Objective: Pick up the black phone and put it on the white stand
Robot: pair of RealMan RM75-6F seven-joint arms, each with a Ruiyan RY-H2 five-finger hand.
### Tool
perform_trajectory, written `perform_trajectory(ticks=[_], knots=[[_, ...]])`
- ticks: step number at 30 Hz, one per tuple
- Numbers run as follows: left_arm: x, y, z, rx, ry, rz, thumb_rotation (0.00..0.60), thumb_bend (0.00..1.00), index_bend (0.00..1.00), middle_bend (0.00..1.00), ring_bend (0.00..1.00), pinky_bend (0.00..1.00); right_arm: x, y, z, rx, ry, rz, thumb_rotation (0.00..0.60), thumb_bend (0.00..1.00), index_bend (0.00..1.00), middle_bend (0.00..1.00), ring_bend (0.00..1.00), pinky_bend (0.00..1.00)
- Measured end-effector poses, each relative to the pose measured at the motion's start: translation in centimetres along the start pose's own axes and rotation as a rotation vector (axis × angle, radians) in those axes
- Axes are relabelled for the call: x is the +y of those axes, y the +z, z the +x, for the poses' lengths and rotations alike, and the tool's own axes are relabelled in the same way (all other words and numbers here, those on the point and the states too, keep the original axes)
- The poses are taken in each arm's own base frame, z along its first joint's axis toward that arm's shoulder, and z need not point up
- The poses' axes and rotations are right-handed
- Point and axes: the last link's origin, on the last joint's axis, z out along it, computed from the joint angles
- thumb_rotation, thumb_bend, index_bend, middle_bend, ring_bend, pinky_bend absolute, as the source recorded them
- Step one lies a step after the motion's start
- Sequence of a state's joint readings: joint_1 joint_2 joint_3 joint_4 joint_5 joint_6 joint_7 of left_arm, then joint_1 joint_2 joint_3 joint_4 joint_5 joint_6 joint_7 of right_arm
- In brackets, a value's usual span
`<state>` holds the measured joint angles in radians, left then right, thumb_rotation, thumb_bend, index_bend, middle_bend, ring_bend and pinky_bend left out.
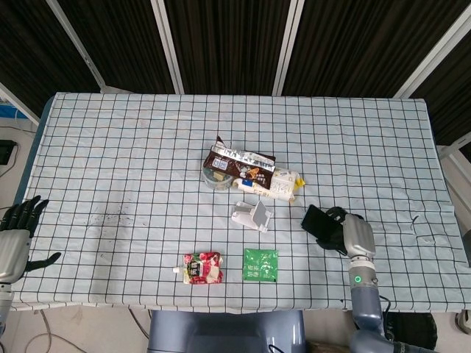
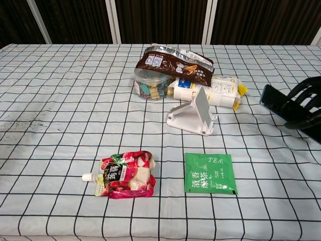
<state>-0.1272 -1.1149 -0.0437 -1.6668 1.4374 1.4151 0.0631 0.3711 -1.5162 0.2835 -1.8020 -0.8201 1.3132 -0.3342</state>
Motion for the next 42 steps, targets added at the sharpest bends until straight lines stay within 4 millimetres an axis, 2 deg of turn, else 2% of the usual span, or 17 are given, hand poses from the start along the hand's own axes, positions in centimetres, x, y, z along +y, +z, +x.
perform_trajectory(ticks=[8, 16, 29, 42], knots=[[0.0, 0.0, 0.0, -0.007, -0.005, -0.003, 0.600, 0.00, 0.00, 0.00, 0.00, 0.00, -2.0, 0.2, 0.5, 0.012, 0.374, 0.098, 0.600, 0.56, 0.86, 0.76, 0.45, 0.24], [0.1, 0.1, -0.2, -0.018, -0.005, -0.009, 0.600, 0.00, 0.00, 0.00, 0.00, 0.00, -2.7, 0.7, -0.7, 0.015, 0.659, 0.233, 0.600, 0.58, 0.86, 0.76, 0.45, 0.24], [0.1, 0.4, -0.4, -0.036, -0.013, -0.002, 0.600, 0.00, 0.00, 0.00, 0.00, 0.00, -2.2, 0.9, -5.5, 0.090, 0.729, 0.371, 0.600, 0.58, 0.86, 0.75, 0.45, 0.24], [0.2, 0.6, -0.5, -0.038, -0.018, 0.007, 0.600, 0.00, 0.00, 0.00, 0.00, 0.00, -3.6, 1.2, -9.3, 0.109, 0.731, 0.428, 0.600, 0.59, 0.86, 0.75, 0.45, 0.24]])
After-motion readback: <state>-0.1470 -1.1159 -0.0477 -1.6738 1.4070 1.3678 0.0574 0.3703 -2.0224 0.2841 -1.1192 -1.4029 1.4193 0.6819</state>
